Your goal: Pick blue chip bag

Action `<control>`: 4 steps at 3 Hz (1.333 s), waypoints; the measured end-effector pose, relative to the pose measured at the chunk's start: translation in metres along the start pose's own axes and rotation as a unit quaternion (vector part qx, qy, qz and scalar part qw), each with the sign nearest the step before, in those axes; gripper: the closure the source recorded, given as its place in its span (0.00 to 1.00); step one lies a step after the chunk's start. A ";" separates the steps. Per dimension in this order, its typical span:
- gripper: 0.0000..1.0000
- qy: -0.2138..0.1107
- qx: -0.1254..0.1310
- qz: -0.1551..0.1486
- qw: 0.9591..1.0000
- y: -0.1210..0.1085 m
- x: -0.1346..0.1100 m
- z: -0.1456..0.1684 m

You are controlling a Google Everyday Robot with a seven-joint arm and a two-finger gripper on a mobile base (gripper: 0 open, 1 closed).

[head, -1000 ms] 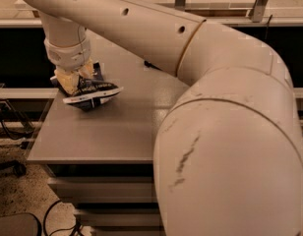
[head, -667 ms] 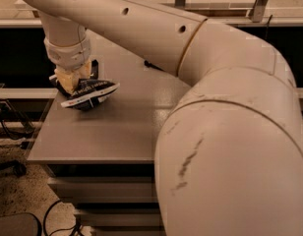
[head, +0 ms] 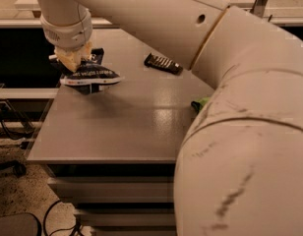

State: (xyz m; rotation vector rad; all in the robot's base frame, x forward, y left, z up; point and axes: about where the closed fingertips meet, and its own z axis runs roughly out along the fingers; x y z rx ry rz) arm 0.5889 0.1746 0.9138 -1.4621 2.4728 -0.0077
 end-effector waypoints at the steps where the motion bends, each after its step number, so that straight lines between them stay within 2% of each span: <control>1: 1.00 -0.026 0.017 -0.016 0.999 -0.004 -0.005 -0.033; 2: 1.00 -0.042 0.025 -0.031 0.998 -0.006 -0.010 -0.055; 4: 1.00 -0.059 0.023 -0.048 0.997 -0.007 -0.015 -0.069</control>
Offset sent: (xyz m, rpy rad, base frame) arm -0.0082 -0.0078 0.0837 0.0354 -0.1217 0.0902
